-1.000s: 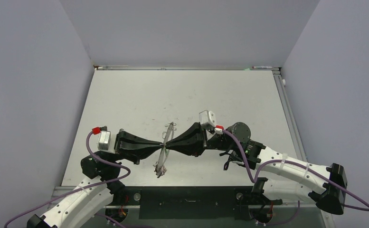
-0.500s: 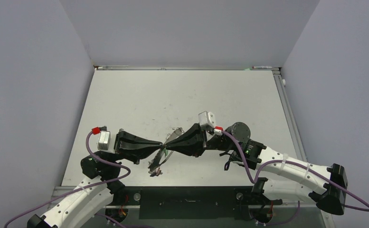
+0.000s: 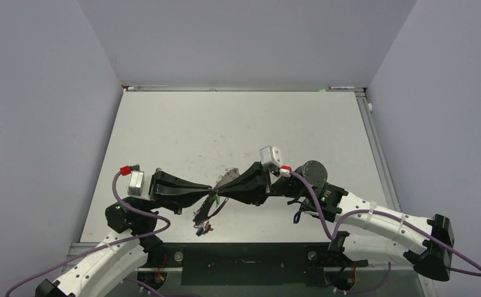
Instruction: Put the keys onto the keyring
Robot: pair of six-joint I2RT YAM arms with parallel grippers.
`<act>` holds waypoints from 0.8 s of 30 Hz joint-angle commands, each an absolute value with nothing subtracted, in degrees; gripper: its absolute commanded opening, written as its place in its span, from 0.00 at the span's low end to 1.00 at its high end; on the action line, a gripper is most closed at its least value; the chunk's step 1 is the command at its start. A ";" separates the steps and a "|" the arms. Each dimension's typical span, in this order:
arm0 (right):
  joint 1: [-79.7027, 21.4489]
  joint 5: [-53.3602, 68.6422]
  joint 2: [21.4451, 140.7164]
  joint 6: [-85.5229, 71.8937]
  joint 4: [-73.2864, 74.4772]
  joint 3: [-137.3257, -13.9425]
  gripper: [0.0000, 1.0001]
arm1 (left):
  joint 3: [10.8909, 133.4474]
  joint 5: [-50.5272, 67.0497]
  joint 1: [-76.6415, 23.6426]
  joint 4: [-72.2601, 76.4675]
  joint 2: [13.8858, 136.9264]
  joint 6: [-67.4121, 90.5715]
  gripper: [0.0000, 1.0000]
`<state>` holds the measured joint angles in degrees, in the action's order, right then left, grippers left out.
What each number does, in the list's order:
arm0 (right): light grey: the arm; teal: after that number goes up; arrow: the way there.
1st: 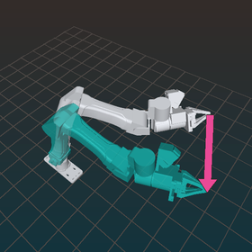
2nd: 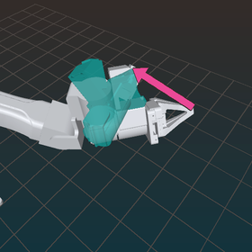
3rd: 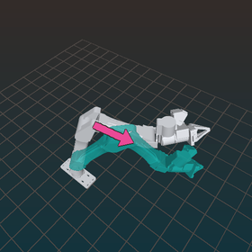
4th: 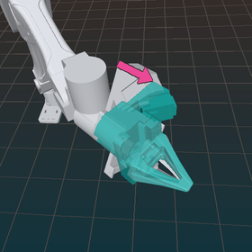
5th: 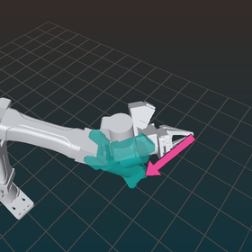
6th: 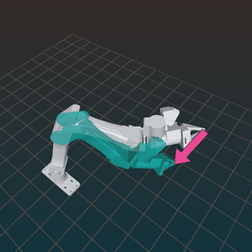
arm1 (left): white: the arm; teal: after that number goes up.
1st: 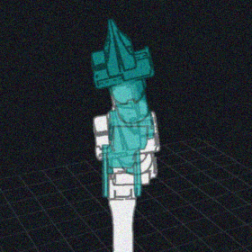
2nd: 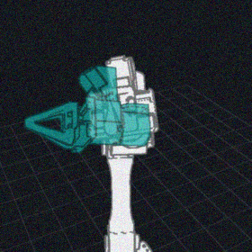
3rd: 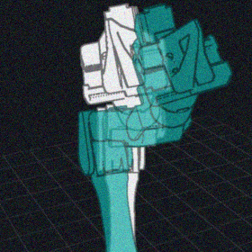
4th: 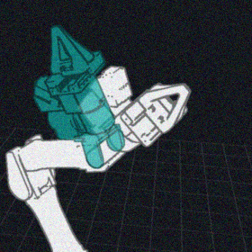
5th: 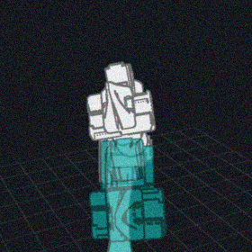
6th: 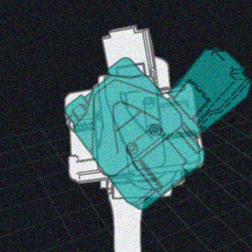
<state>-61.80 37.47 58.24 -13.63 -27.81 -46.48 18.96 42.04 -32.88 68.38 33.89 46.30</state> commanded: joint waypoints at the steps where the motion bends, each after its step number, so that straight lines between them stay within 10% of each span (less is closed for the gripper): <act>1: -61.54 38.05 59.13 -14.60 -31.10 -45.75 0.05 | 19.36 39.05 -32.43 73.03 33.40 46.91 0.00; 13: -61.57 37.83 61.33 -15.58 -31.99 -46.51 0.06 | 19.03 39.02 -32.26 73.66 33.32 47.32 0.00; 24: -61.76 38.68 57.37 -10.77 -25.16 -48.65 0.42 | 18.59 38.78 -32.08 73.65 33.04 47.33 0.00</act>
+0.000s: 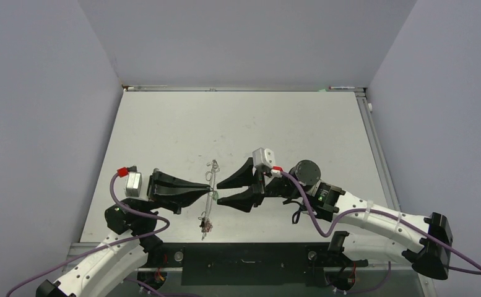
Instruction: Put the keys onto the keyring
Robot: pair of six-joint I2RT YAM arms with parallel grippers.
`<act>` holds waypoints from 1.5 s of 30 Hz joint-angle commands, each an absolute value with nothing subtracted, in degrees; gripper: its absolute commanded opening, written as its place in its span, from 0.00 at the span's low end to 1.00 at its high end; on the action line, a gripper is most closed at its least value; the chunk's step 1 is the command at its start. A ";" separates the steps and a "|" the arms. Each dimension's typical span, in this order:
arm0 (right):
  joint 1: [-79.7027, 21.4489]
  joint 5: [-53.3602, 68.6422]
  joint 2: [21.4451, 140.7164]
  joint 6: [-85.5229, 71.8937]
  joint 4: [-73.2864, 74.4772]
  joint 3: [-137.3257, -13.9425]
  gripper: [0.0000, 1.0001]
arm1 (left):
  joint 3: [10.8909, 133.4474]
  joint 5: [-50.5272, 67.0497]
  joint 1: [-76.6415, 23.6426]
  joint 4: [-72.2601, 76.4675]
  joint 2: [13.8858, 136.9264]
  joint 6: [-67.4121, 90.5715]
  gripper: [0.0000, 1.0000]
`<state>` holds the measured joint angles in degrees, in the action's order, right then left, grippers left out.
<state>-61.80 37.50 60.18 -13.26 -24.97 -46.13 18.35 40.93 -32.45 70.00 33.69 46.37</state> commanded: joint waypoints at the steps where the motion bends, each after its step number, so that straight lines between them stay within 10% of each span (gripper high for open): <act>1: -61.96 38.75 57.36 -10.59 -25.06 -48.83 0.44 | 18.53 38.80 -32.08 73.61 32.89 47.24 0.00; 45: -65.29 35.26 62.92 -10.82 -31.04 -52.29 0.29 | 17.84 38.32 -32.17 71.89 31.32 46.98 0.00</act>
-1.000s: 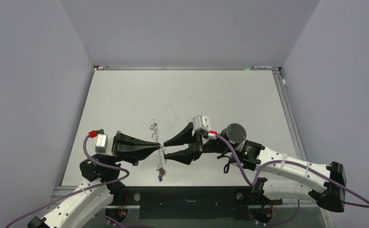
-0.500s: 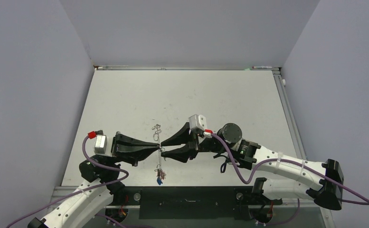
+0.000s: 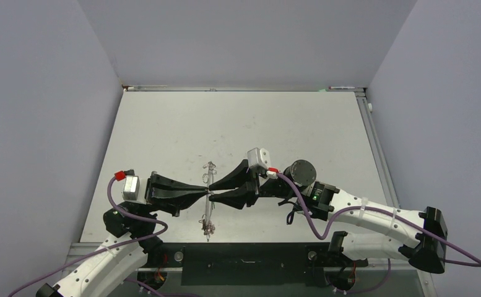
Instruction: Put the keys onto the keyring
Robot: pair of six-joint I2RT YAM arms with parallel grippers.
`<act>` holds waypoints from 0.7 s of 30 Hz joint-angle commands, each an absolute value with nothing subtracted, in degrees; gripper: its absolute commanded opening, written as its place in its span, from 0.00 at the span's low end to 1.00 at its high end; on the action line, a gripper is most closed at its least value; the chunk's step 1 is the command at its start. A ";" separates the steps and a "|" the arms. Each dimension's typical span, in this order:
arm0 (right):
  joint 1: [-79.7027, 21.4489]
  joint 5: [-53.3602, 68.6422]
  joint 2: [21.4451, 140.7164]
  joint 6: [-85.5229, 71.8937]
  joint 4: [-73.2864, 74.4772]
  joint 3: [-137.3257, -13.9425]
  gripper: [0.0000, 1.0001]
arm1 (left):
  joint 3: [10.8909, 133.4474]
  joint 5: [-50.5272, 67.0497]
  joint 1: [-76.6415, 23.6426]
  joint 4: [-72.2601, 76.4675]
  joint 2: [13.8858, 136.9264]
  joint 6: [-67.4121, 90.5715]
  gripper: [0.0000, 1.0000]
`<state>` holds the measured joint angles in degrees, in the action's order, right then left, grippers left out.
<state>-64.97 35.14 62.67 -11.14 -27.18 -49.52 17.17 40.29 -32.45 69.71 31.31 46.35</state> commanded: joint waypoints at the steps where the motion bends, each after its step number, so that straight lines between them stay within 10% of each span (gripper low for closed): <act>1: -65.30 35.27 63.01 -10.86 -31.06 -52.38 0.28 | 17.89 38.32 -32.17 71.96 31.37 46.94 0.00; 21: -65.28 35.27 64.45 -11.04 -31.95 -52.80 0.10 | 17.84 37.80 -32.13 71.28 31.13 46.41 0.00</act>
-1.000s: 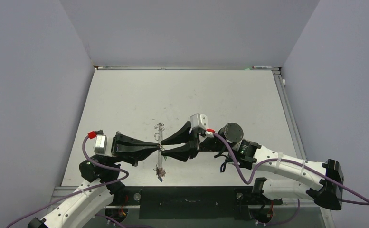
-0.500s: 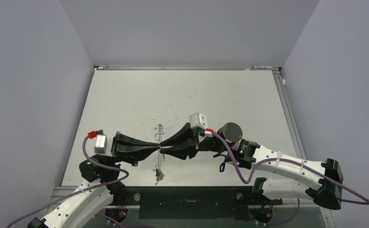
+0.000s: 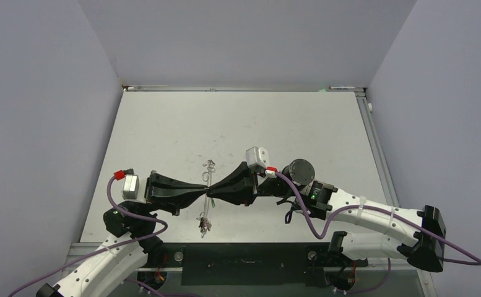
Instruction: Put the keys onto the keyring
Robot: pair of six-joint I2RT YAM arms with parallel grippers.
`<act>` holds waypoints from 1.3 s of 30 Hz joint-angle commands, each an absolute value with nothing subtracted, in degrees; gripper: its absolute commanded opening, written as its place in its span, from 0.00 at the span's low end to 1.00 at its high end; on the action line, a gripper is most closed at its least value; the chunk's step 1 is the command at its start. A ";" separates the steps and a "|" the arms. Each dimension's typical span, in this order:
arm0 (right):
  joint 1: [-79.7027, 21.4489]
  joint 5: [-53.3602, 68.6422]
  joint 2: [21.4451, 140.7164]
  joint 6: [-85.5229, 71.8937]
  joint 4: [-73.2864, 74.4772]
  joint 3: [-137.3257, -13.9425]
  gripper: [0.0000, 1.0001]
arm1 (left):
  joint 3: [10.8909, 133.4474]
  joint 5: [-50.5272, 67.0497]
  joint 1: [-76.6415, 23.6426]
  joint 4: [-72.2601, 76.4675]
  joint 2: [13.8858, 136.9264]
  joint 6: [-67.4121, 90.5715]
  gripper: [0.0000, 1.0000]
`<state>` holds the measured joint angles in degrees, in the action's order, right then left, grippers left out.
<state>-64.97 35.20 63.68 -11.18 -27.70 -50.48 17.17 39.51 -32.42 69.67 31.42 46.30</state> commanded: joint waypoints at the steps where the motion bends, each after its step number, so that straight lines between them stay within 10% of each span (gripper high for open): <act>1: -65.28 34.72 64.31 -11.19 -32.45 -52.49 0.09 | 17.84 37.73 -32.09 71.06 30.99 46.29 0.00; 9: -65.29 33.89 63.48 -10.46 -32.60 -52.06 0.05 | 18.21 36.77 -32.17 66.88 29.42 44.02 0.00; 19: -65.06 32.10 60.32 -5.59 -20.13 -53.91 0.05 | 23.89 37.77 -32.58 42.58 20.47 31.68 0.72; 39: -63.55 32.89 60.93 13.26 21.83 -69.32 0.05 | 35.56 46.81 -36.12 3.00 18.69 5.57 0.71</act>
<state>-64.05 33.67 62.04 9.85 16.49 -66.13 34.52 48.90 -35.38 7.53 19.18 8.40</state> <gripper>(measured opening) 0.065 0.697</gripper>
